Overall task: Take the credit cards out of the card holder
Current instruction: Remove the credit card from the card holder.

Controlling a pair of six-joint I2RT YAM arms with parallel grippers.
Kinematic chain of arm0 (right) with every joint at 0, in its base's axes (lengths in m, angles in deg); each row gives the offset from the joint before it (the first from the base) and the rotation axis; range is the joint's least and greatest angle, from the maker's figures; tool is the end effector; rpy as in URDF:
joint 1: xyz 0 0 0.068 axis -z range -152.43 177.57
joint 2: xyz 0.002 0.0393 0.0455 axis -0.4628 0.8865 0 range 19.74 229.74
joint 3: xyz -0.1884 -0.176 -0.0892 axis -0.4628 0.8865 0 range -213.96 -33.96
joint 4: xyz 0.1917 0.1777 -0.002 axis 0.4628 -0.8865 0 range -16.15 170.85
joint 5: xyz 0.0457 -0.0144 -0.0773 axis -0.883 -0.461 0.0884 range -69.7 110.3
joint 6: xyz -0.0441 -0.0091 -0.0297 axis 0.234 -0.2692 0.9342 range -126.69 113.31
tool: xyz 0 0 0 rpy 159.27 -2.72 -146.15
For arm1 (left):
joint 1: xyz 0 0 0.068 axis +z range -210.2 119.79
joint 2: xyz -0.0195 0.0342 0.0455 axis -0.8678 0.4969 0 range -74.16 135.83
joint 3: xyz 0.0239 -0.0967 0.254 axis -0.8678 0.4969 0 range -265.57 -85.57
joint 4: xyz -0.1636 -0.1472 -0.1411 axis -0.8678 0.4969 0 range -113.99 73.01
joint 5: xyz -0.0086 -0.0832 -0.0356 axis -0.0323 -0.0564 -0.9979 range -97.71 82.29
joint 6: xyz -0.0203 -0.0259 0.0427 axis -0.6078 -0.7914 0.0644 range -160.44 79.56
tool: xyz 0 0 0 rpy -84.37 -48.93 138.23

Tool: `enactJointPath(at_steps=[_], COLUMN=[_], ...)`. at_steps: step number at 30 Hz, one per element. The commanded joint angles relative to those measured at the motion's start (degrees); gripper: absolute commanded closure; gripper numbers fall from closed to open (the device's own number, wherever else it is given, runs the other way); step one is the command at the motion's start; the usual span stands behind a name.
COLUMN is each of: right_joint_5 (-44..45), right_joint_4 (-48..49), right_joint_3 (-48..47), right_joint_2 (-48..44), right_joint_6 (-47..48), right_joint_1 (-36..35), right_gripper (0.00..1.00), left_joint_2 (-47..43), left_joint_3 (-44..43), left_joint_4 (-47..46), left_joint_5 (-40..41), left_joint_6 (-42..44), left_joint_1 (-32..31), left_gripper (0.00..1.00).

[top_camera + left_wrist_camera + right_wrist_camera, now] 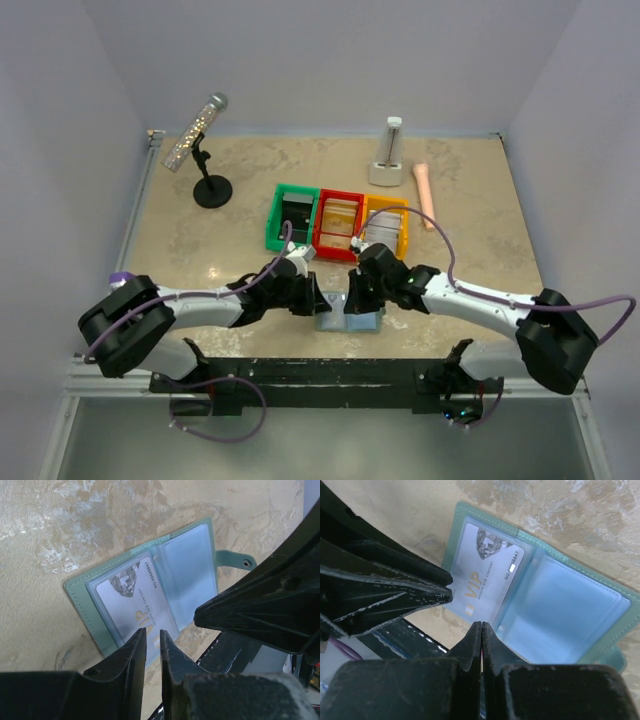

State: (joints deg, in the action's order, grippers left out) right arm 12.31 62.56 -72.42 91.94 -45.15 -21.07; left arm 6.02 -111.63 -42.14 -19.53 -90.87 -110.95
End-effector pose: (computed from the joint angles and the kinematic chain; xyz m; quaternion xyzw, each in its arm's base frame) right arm 0.1572 0.1860 0.1926 -0.1063 0.9376 0.2714 0.1898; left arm 0.1559 -0.2022 0.1464 0.0491 0.8860 -0.4073 0.2159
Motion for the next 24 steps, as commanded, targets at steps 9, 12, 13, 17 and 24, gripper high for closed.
enactJointPath(at_steps=[9,12,13,17,24], right_joint_5=[-5.3,-5.9,-6.3,-8.1,-10.1], right_joint_4=[16.2,18.0,19.7,23.2,26.1], right_joint_3=[7.4,8.7,9.2,10.8,11.3], right_joint_2=[2.8,3.0,3.2,4.6,7.0], right_joint_6=[-5.9,-6.7,-7.1,-8.3,-9.4], right_joint_1=[2.4,3.6,4.1,5.7,6.8], right_gripper=[0.69,0.69,0.69,0.69,0.69], left_joint_2=[2.9,2.9,2.9,3.5,4.5], left_joint_3=[-1.6,-1.6,-1.6,-2.1,-2.3], left_joint_4=[-2.8,-1.0,-0.4,2.9,3.7], left_joint_5=[0.6,1.9,2.4,4.5,5.0], left_joint_6=[-1.5,-1.4,-1.4,-1.5,-1.4], left_joint_1=[0.1,0.2,0.2,0.1,0.2], left_gripper=[0.83,0.87,0.88,0.96,0.98])
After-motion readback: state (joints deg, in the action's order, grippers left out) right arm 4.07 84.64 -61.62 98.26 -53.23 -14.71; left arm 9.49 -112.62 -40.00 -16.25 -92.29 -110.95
